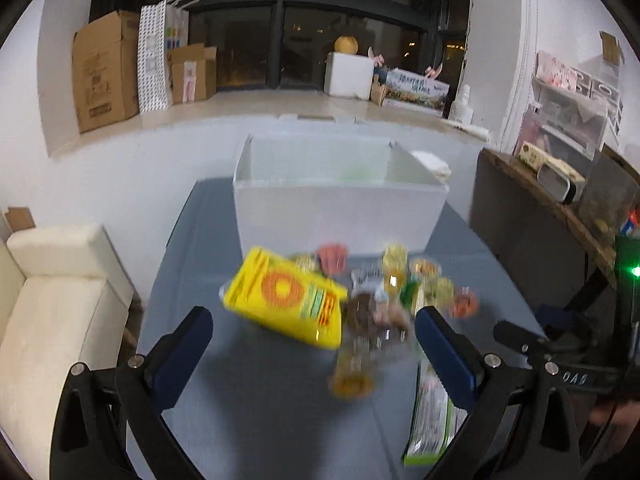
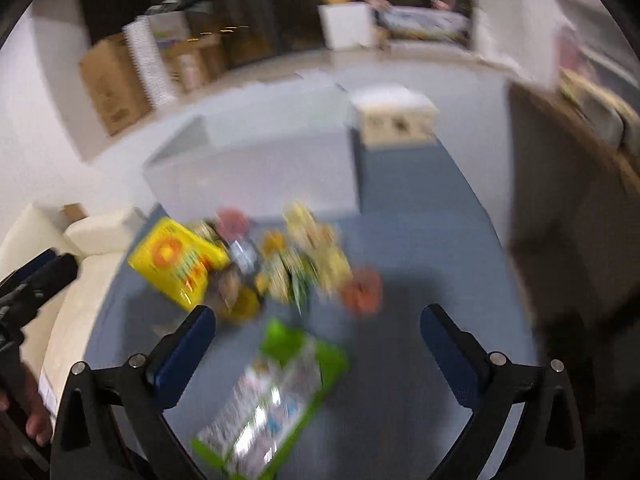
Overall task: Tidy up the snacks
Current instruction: 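Grasp another long green-and-white snack stick bag with the right tool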
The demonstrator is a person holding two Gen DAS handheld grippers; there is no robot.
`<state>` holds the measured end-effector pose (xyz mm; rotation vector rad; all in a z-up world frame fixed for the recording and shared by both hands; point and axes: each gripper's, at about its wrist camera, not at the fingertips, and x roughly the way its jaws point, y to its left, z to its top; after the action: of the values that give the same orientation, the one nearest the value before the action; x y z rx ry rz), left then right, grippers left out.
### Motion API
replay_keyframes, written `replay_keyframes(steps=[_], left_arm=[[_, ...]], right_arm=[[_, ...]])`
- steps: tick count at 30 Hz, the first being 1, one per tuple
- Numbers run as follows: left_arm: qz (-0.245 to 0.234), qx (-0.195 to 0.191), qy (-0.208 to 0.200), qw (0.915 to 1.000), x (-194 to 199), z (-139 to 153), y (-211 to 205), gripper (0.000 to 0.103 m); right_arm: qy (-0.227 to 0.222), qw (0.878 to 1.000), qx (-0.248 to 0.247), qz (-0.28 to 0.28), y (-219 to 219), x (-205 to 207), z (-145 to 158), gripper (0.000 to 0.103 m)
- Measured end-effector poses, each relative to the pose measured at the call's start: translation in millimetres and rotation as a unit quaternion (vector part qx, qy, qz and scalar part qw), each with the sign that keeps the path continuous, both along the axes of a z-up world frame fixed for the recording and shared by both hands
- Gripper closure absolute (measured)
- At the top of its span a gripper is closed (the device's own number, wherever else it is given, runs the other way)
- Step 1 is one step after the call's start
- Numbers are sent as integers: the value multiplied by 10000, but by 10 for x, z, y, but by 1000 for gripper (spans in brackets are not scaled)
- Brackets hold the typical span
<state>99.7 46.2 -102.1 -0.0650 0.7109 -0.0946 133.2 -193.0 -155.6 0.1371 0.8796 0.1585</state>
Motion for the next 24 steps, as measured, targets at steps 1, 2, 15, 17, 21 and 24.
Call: replay_keyframes(steps=[1, 2, 15, 17, 21, 24], left_arm=[[17, 13, 9, 10000, -44, -24, -4, 0], [22, 7, 33, 10000, -118, -55, 3, 0], [-60, -85, 73, 9999, -274, -86, 117, 0], [-82, -122, 85, 9999, -265, -89, 128, 0], [-80, -156, 92, 9998, -242, -100, 137, 0], [-58, -204, 118, 9997, -231, -124, 152, 0]], right_arm=[[117, 9999, 3, -89, 19, -59, -82, 0], [176, 9997, 4, -189, 44, -104, -139, 0], [760, 9927, -575, -735, 615, -203, -713, 5], [656, 9909, -895, -756, 692, -216, -726, 9], [449, 9929, -972, -527, 777, -280, -681, 25], [397, 9939, -931, -448, 770, -316, -657, 30]])
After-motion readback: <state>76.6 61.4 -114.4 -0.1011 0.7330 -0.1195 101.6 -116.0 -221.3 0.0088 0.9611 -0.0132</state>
